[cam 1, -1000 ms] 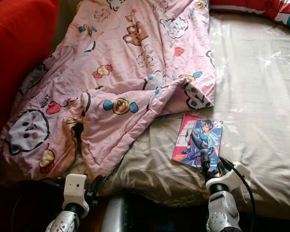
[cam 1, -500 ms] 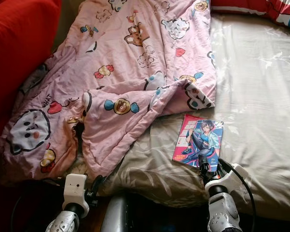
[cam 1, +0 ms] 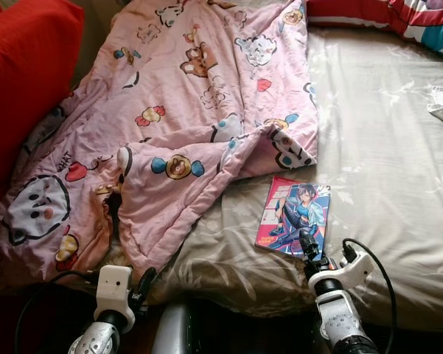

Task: Clean up the room

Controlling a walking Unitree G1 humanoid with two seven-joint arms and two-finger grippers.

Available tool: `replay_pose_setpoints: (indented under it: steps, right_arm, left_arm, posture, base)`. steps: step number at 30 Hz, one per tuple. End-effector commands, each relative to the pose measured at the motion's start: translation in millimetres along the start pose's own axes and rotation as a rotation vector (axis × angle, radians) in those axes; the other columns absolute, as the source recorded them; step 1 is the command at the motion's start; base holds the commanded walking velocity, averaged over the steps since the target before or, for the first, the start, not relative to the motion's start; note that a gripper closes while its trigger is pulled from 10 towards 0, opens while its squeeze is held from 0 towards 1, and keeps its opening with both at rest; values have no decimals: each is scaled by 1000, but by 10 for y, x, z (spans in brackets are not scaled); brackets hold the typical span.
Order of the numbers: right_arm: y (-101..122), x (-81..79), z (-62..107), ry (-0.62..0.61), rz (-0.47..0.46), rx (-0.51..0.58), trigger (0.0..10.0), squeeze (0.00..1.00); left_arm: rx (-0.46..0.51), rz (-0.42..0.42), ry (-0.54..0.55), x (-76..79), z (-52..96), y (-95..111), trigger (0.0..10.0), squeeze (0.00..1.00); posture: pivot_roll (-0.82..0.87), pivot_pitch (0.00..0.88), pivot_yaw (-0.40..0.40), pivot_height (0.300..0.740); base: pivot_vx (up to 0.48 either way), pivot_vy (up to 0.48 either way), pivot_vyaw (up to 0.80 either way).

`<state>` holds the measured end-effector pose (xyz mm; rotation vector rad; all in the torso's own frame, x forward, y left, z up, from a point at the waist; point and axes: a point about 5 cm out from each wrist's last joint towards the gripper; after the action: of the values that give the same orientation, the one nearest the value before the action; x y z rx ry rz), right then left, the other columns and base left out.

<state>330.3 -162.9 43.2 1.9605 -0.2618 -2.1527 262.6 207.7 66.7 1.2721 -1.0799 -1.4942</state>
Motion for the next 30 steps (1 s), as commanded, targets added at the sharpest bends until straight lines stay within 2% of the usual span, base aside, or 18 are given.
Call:
replay_pose_setpoints:
  steps: [1,6,10,13,30]
  right_arm:
    - [-416,252,194,-126,-102,-162,0,0]
    - [-398,259,195,-127,-38,-182,0,0]
    - [-370,267,203,-108,-51,-179,0,0]
    - [-362,270,208,-95,9,-197,0,0]
    - [-298,206,149,-70,89,-208,0,0]
  left_arm:
    - [-51,-23,3,-47,78,-101,10000,0]
    - [-48,-21,0,-30,66,-97,10000,0]
    - [-45,-17,-2,-17,45,-93,10000,0]
    - [-46,-16,-5,-10,27,-95,10000,0]
    - [-30,-2,-7,46,-94,-70,10000,0]
  posture:
    - [151,338,134,586]
    - [145,335,132,586]
    - [140,330,129,586]
    - [133,322,129,586]
    - [106,259,101,586]
  base:
    - [0,0,0]
    - [0,0,0]
    - [0,0,0]
    - [0,0,0]
    - [0,0,0]
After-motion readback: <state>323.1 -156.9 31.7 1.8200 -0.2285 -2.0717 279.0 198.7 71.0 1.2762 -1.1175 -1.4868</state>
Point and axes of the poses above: a point about 5 cm out from each wrist's last joint towards the gripper, its own z axis pointing back from the gripper into the wrist, its own y axis along the axis of the wrist's last joint, x = y × z, and after that the axes turned 10 degrees about -z, right-handed
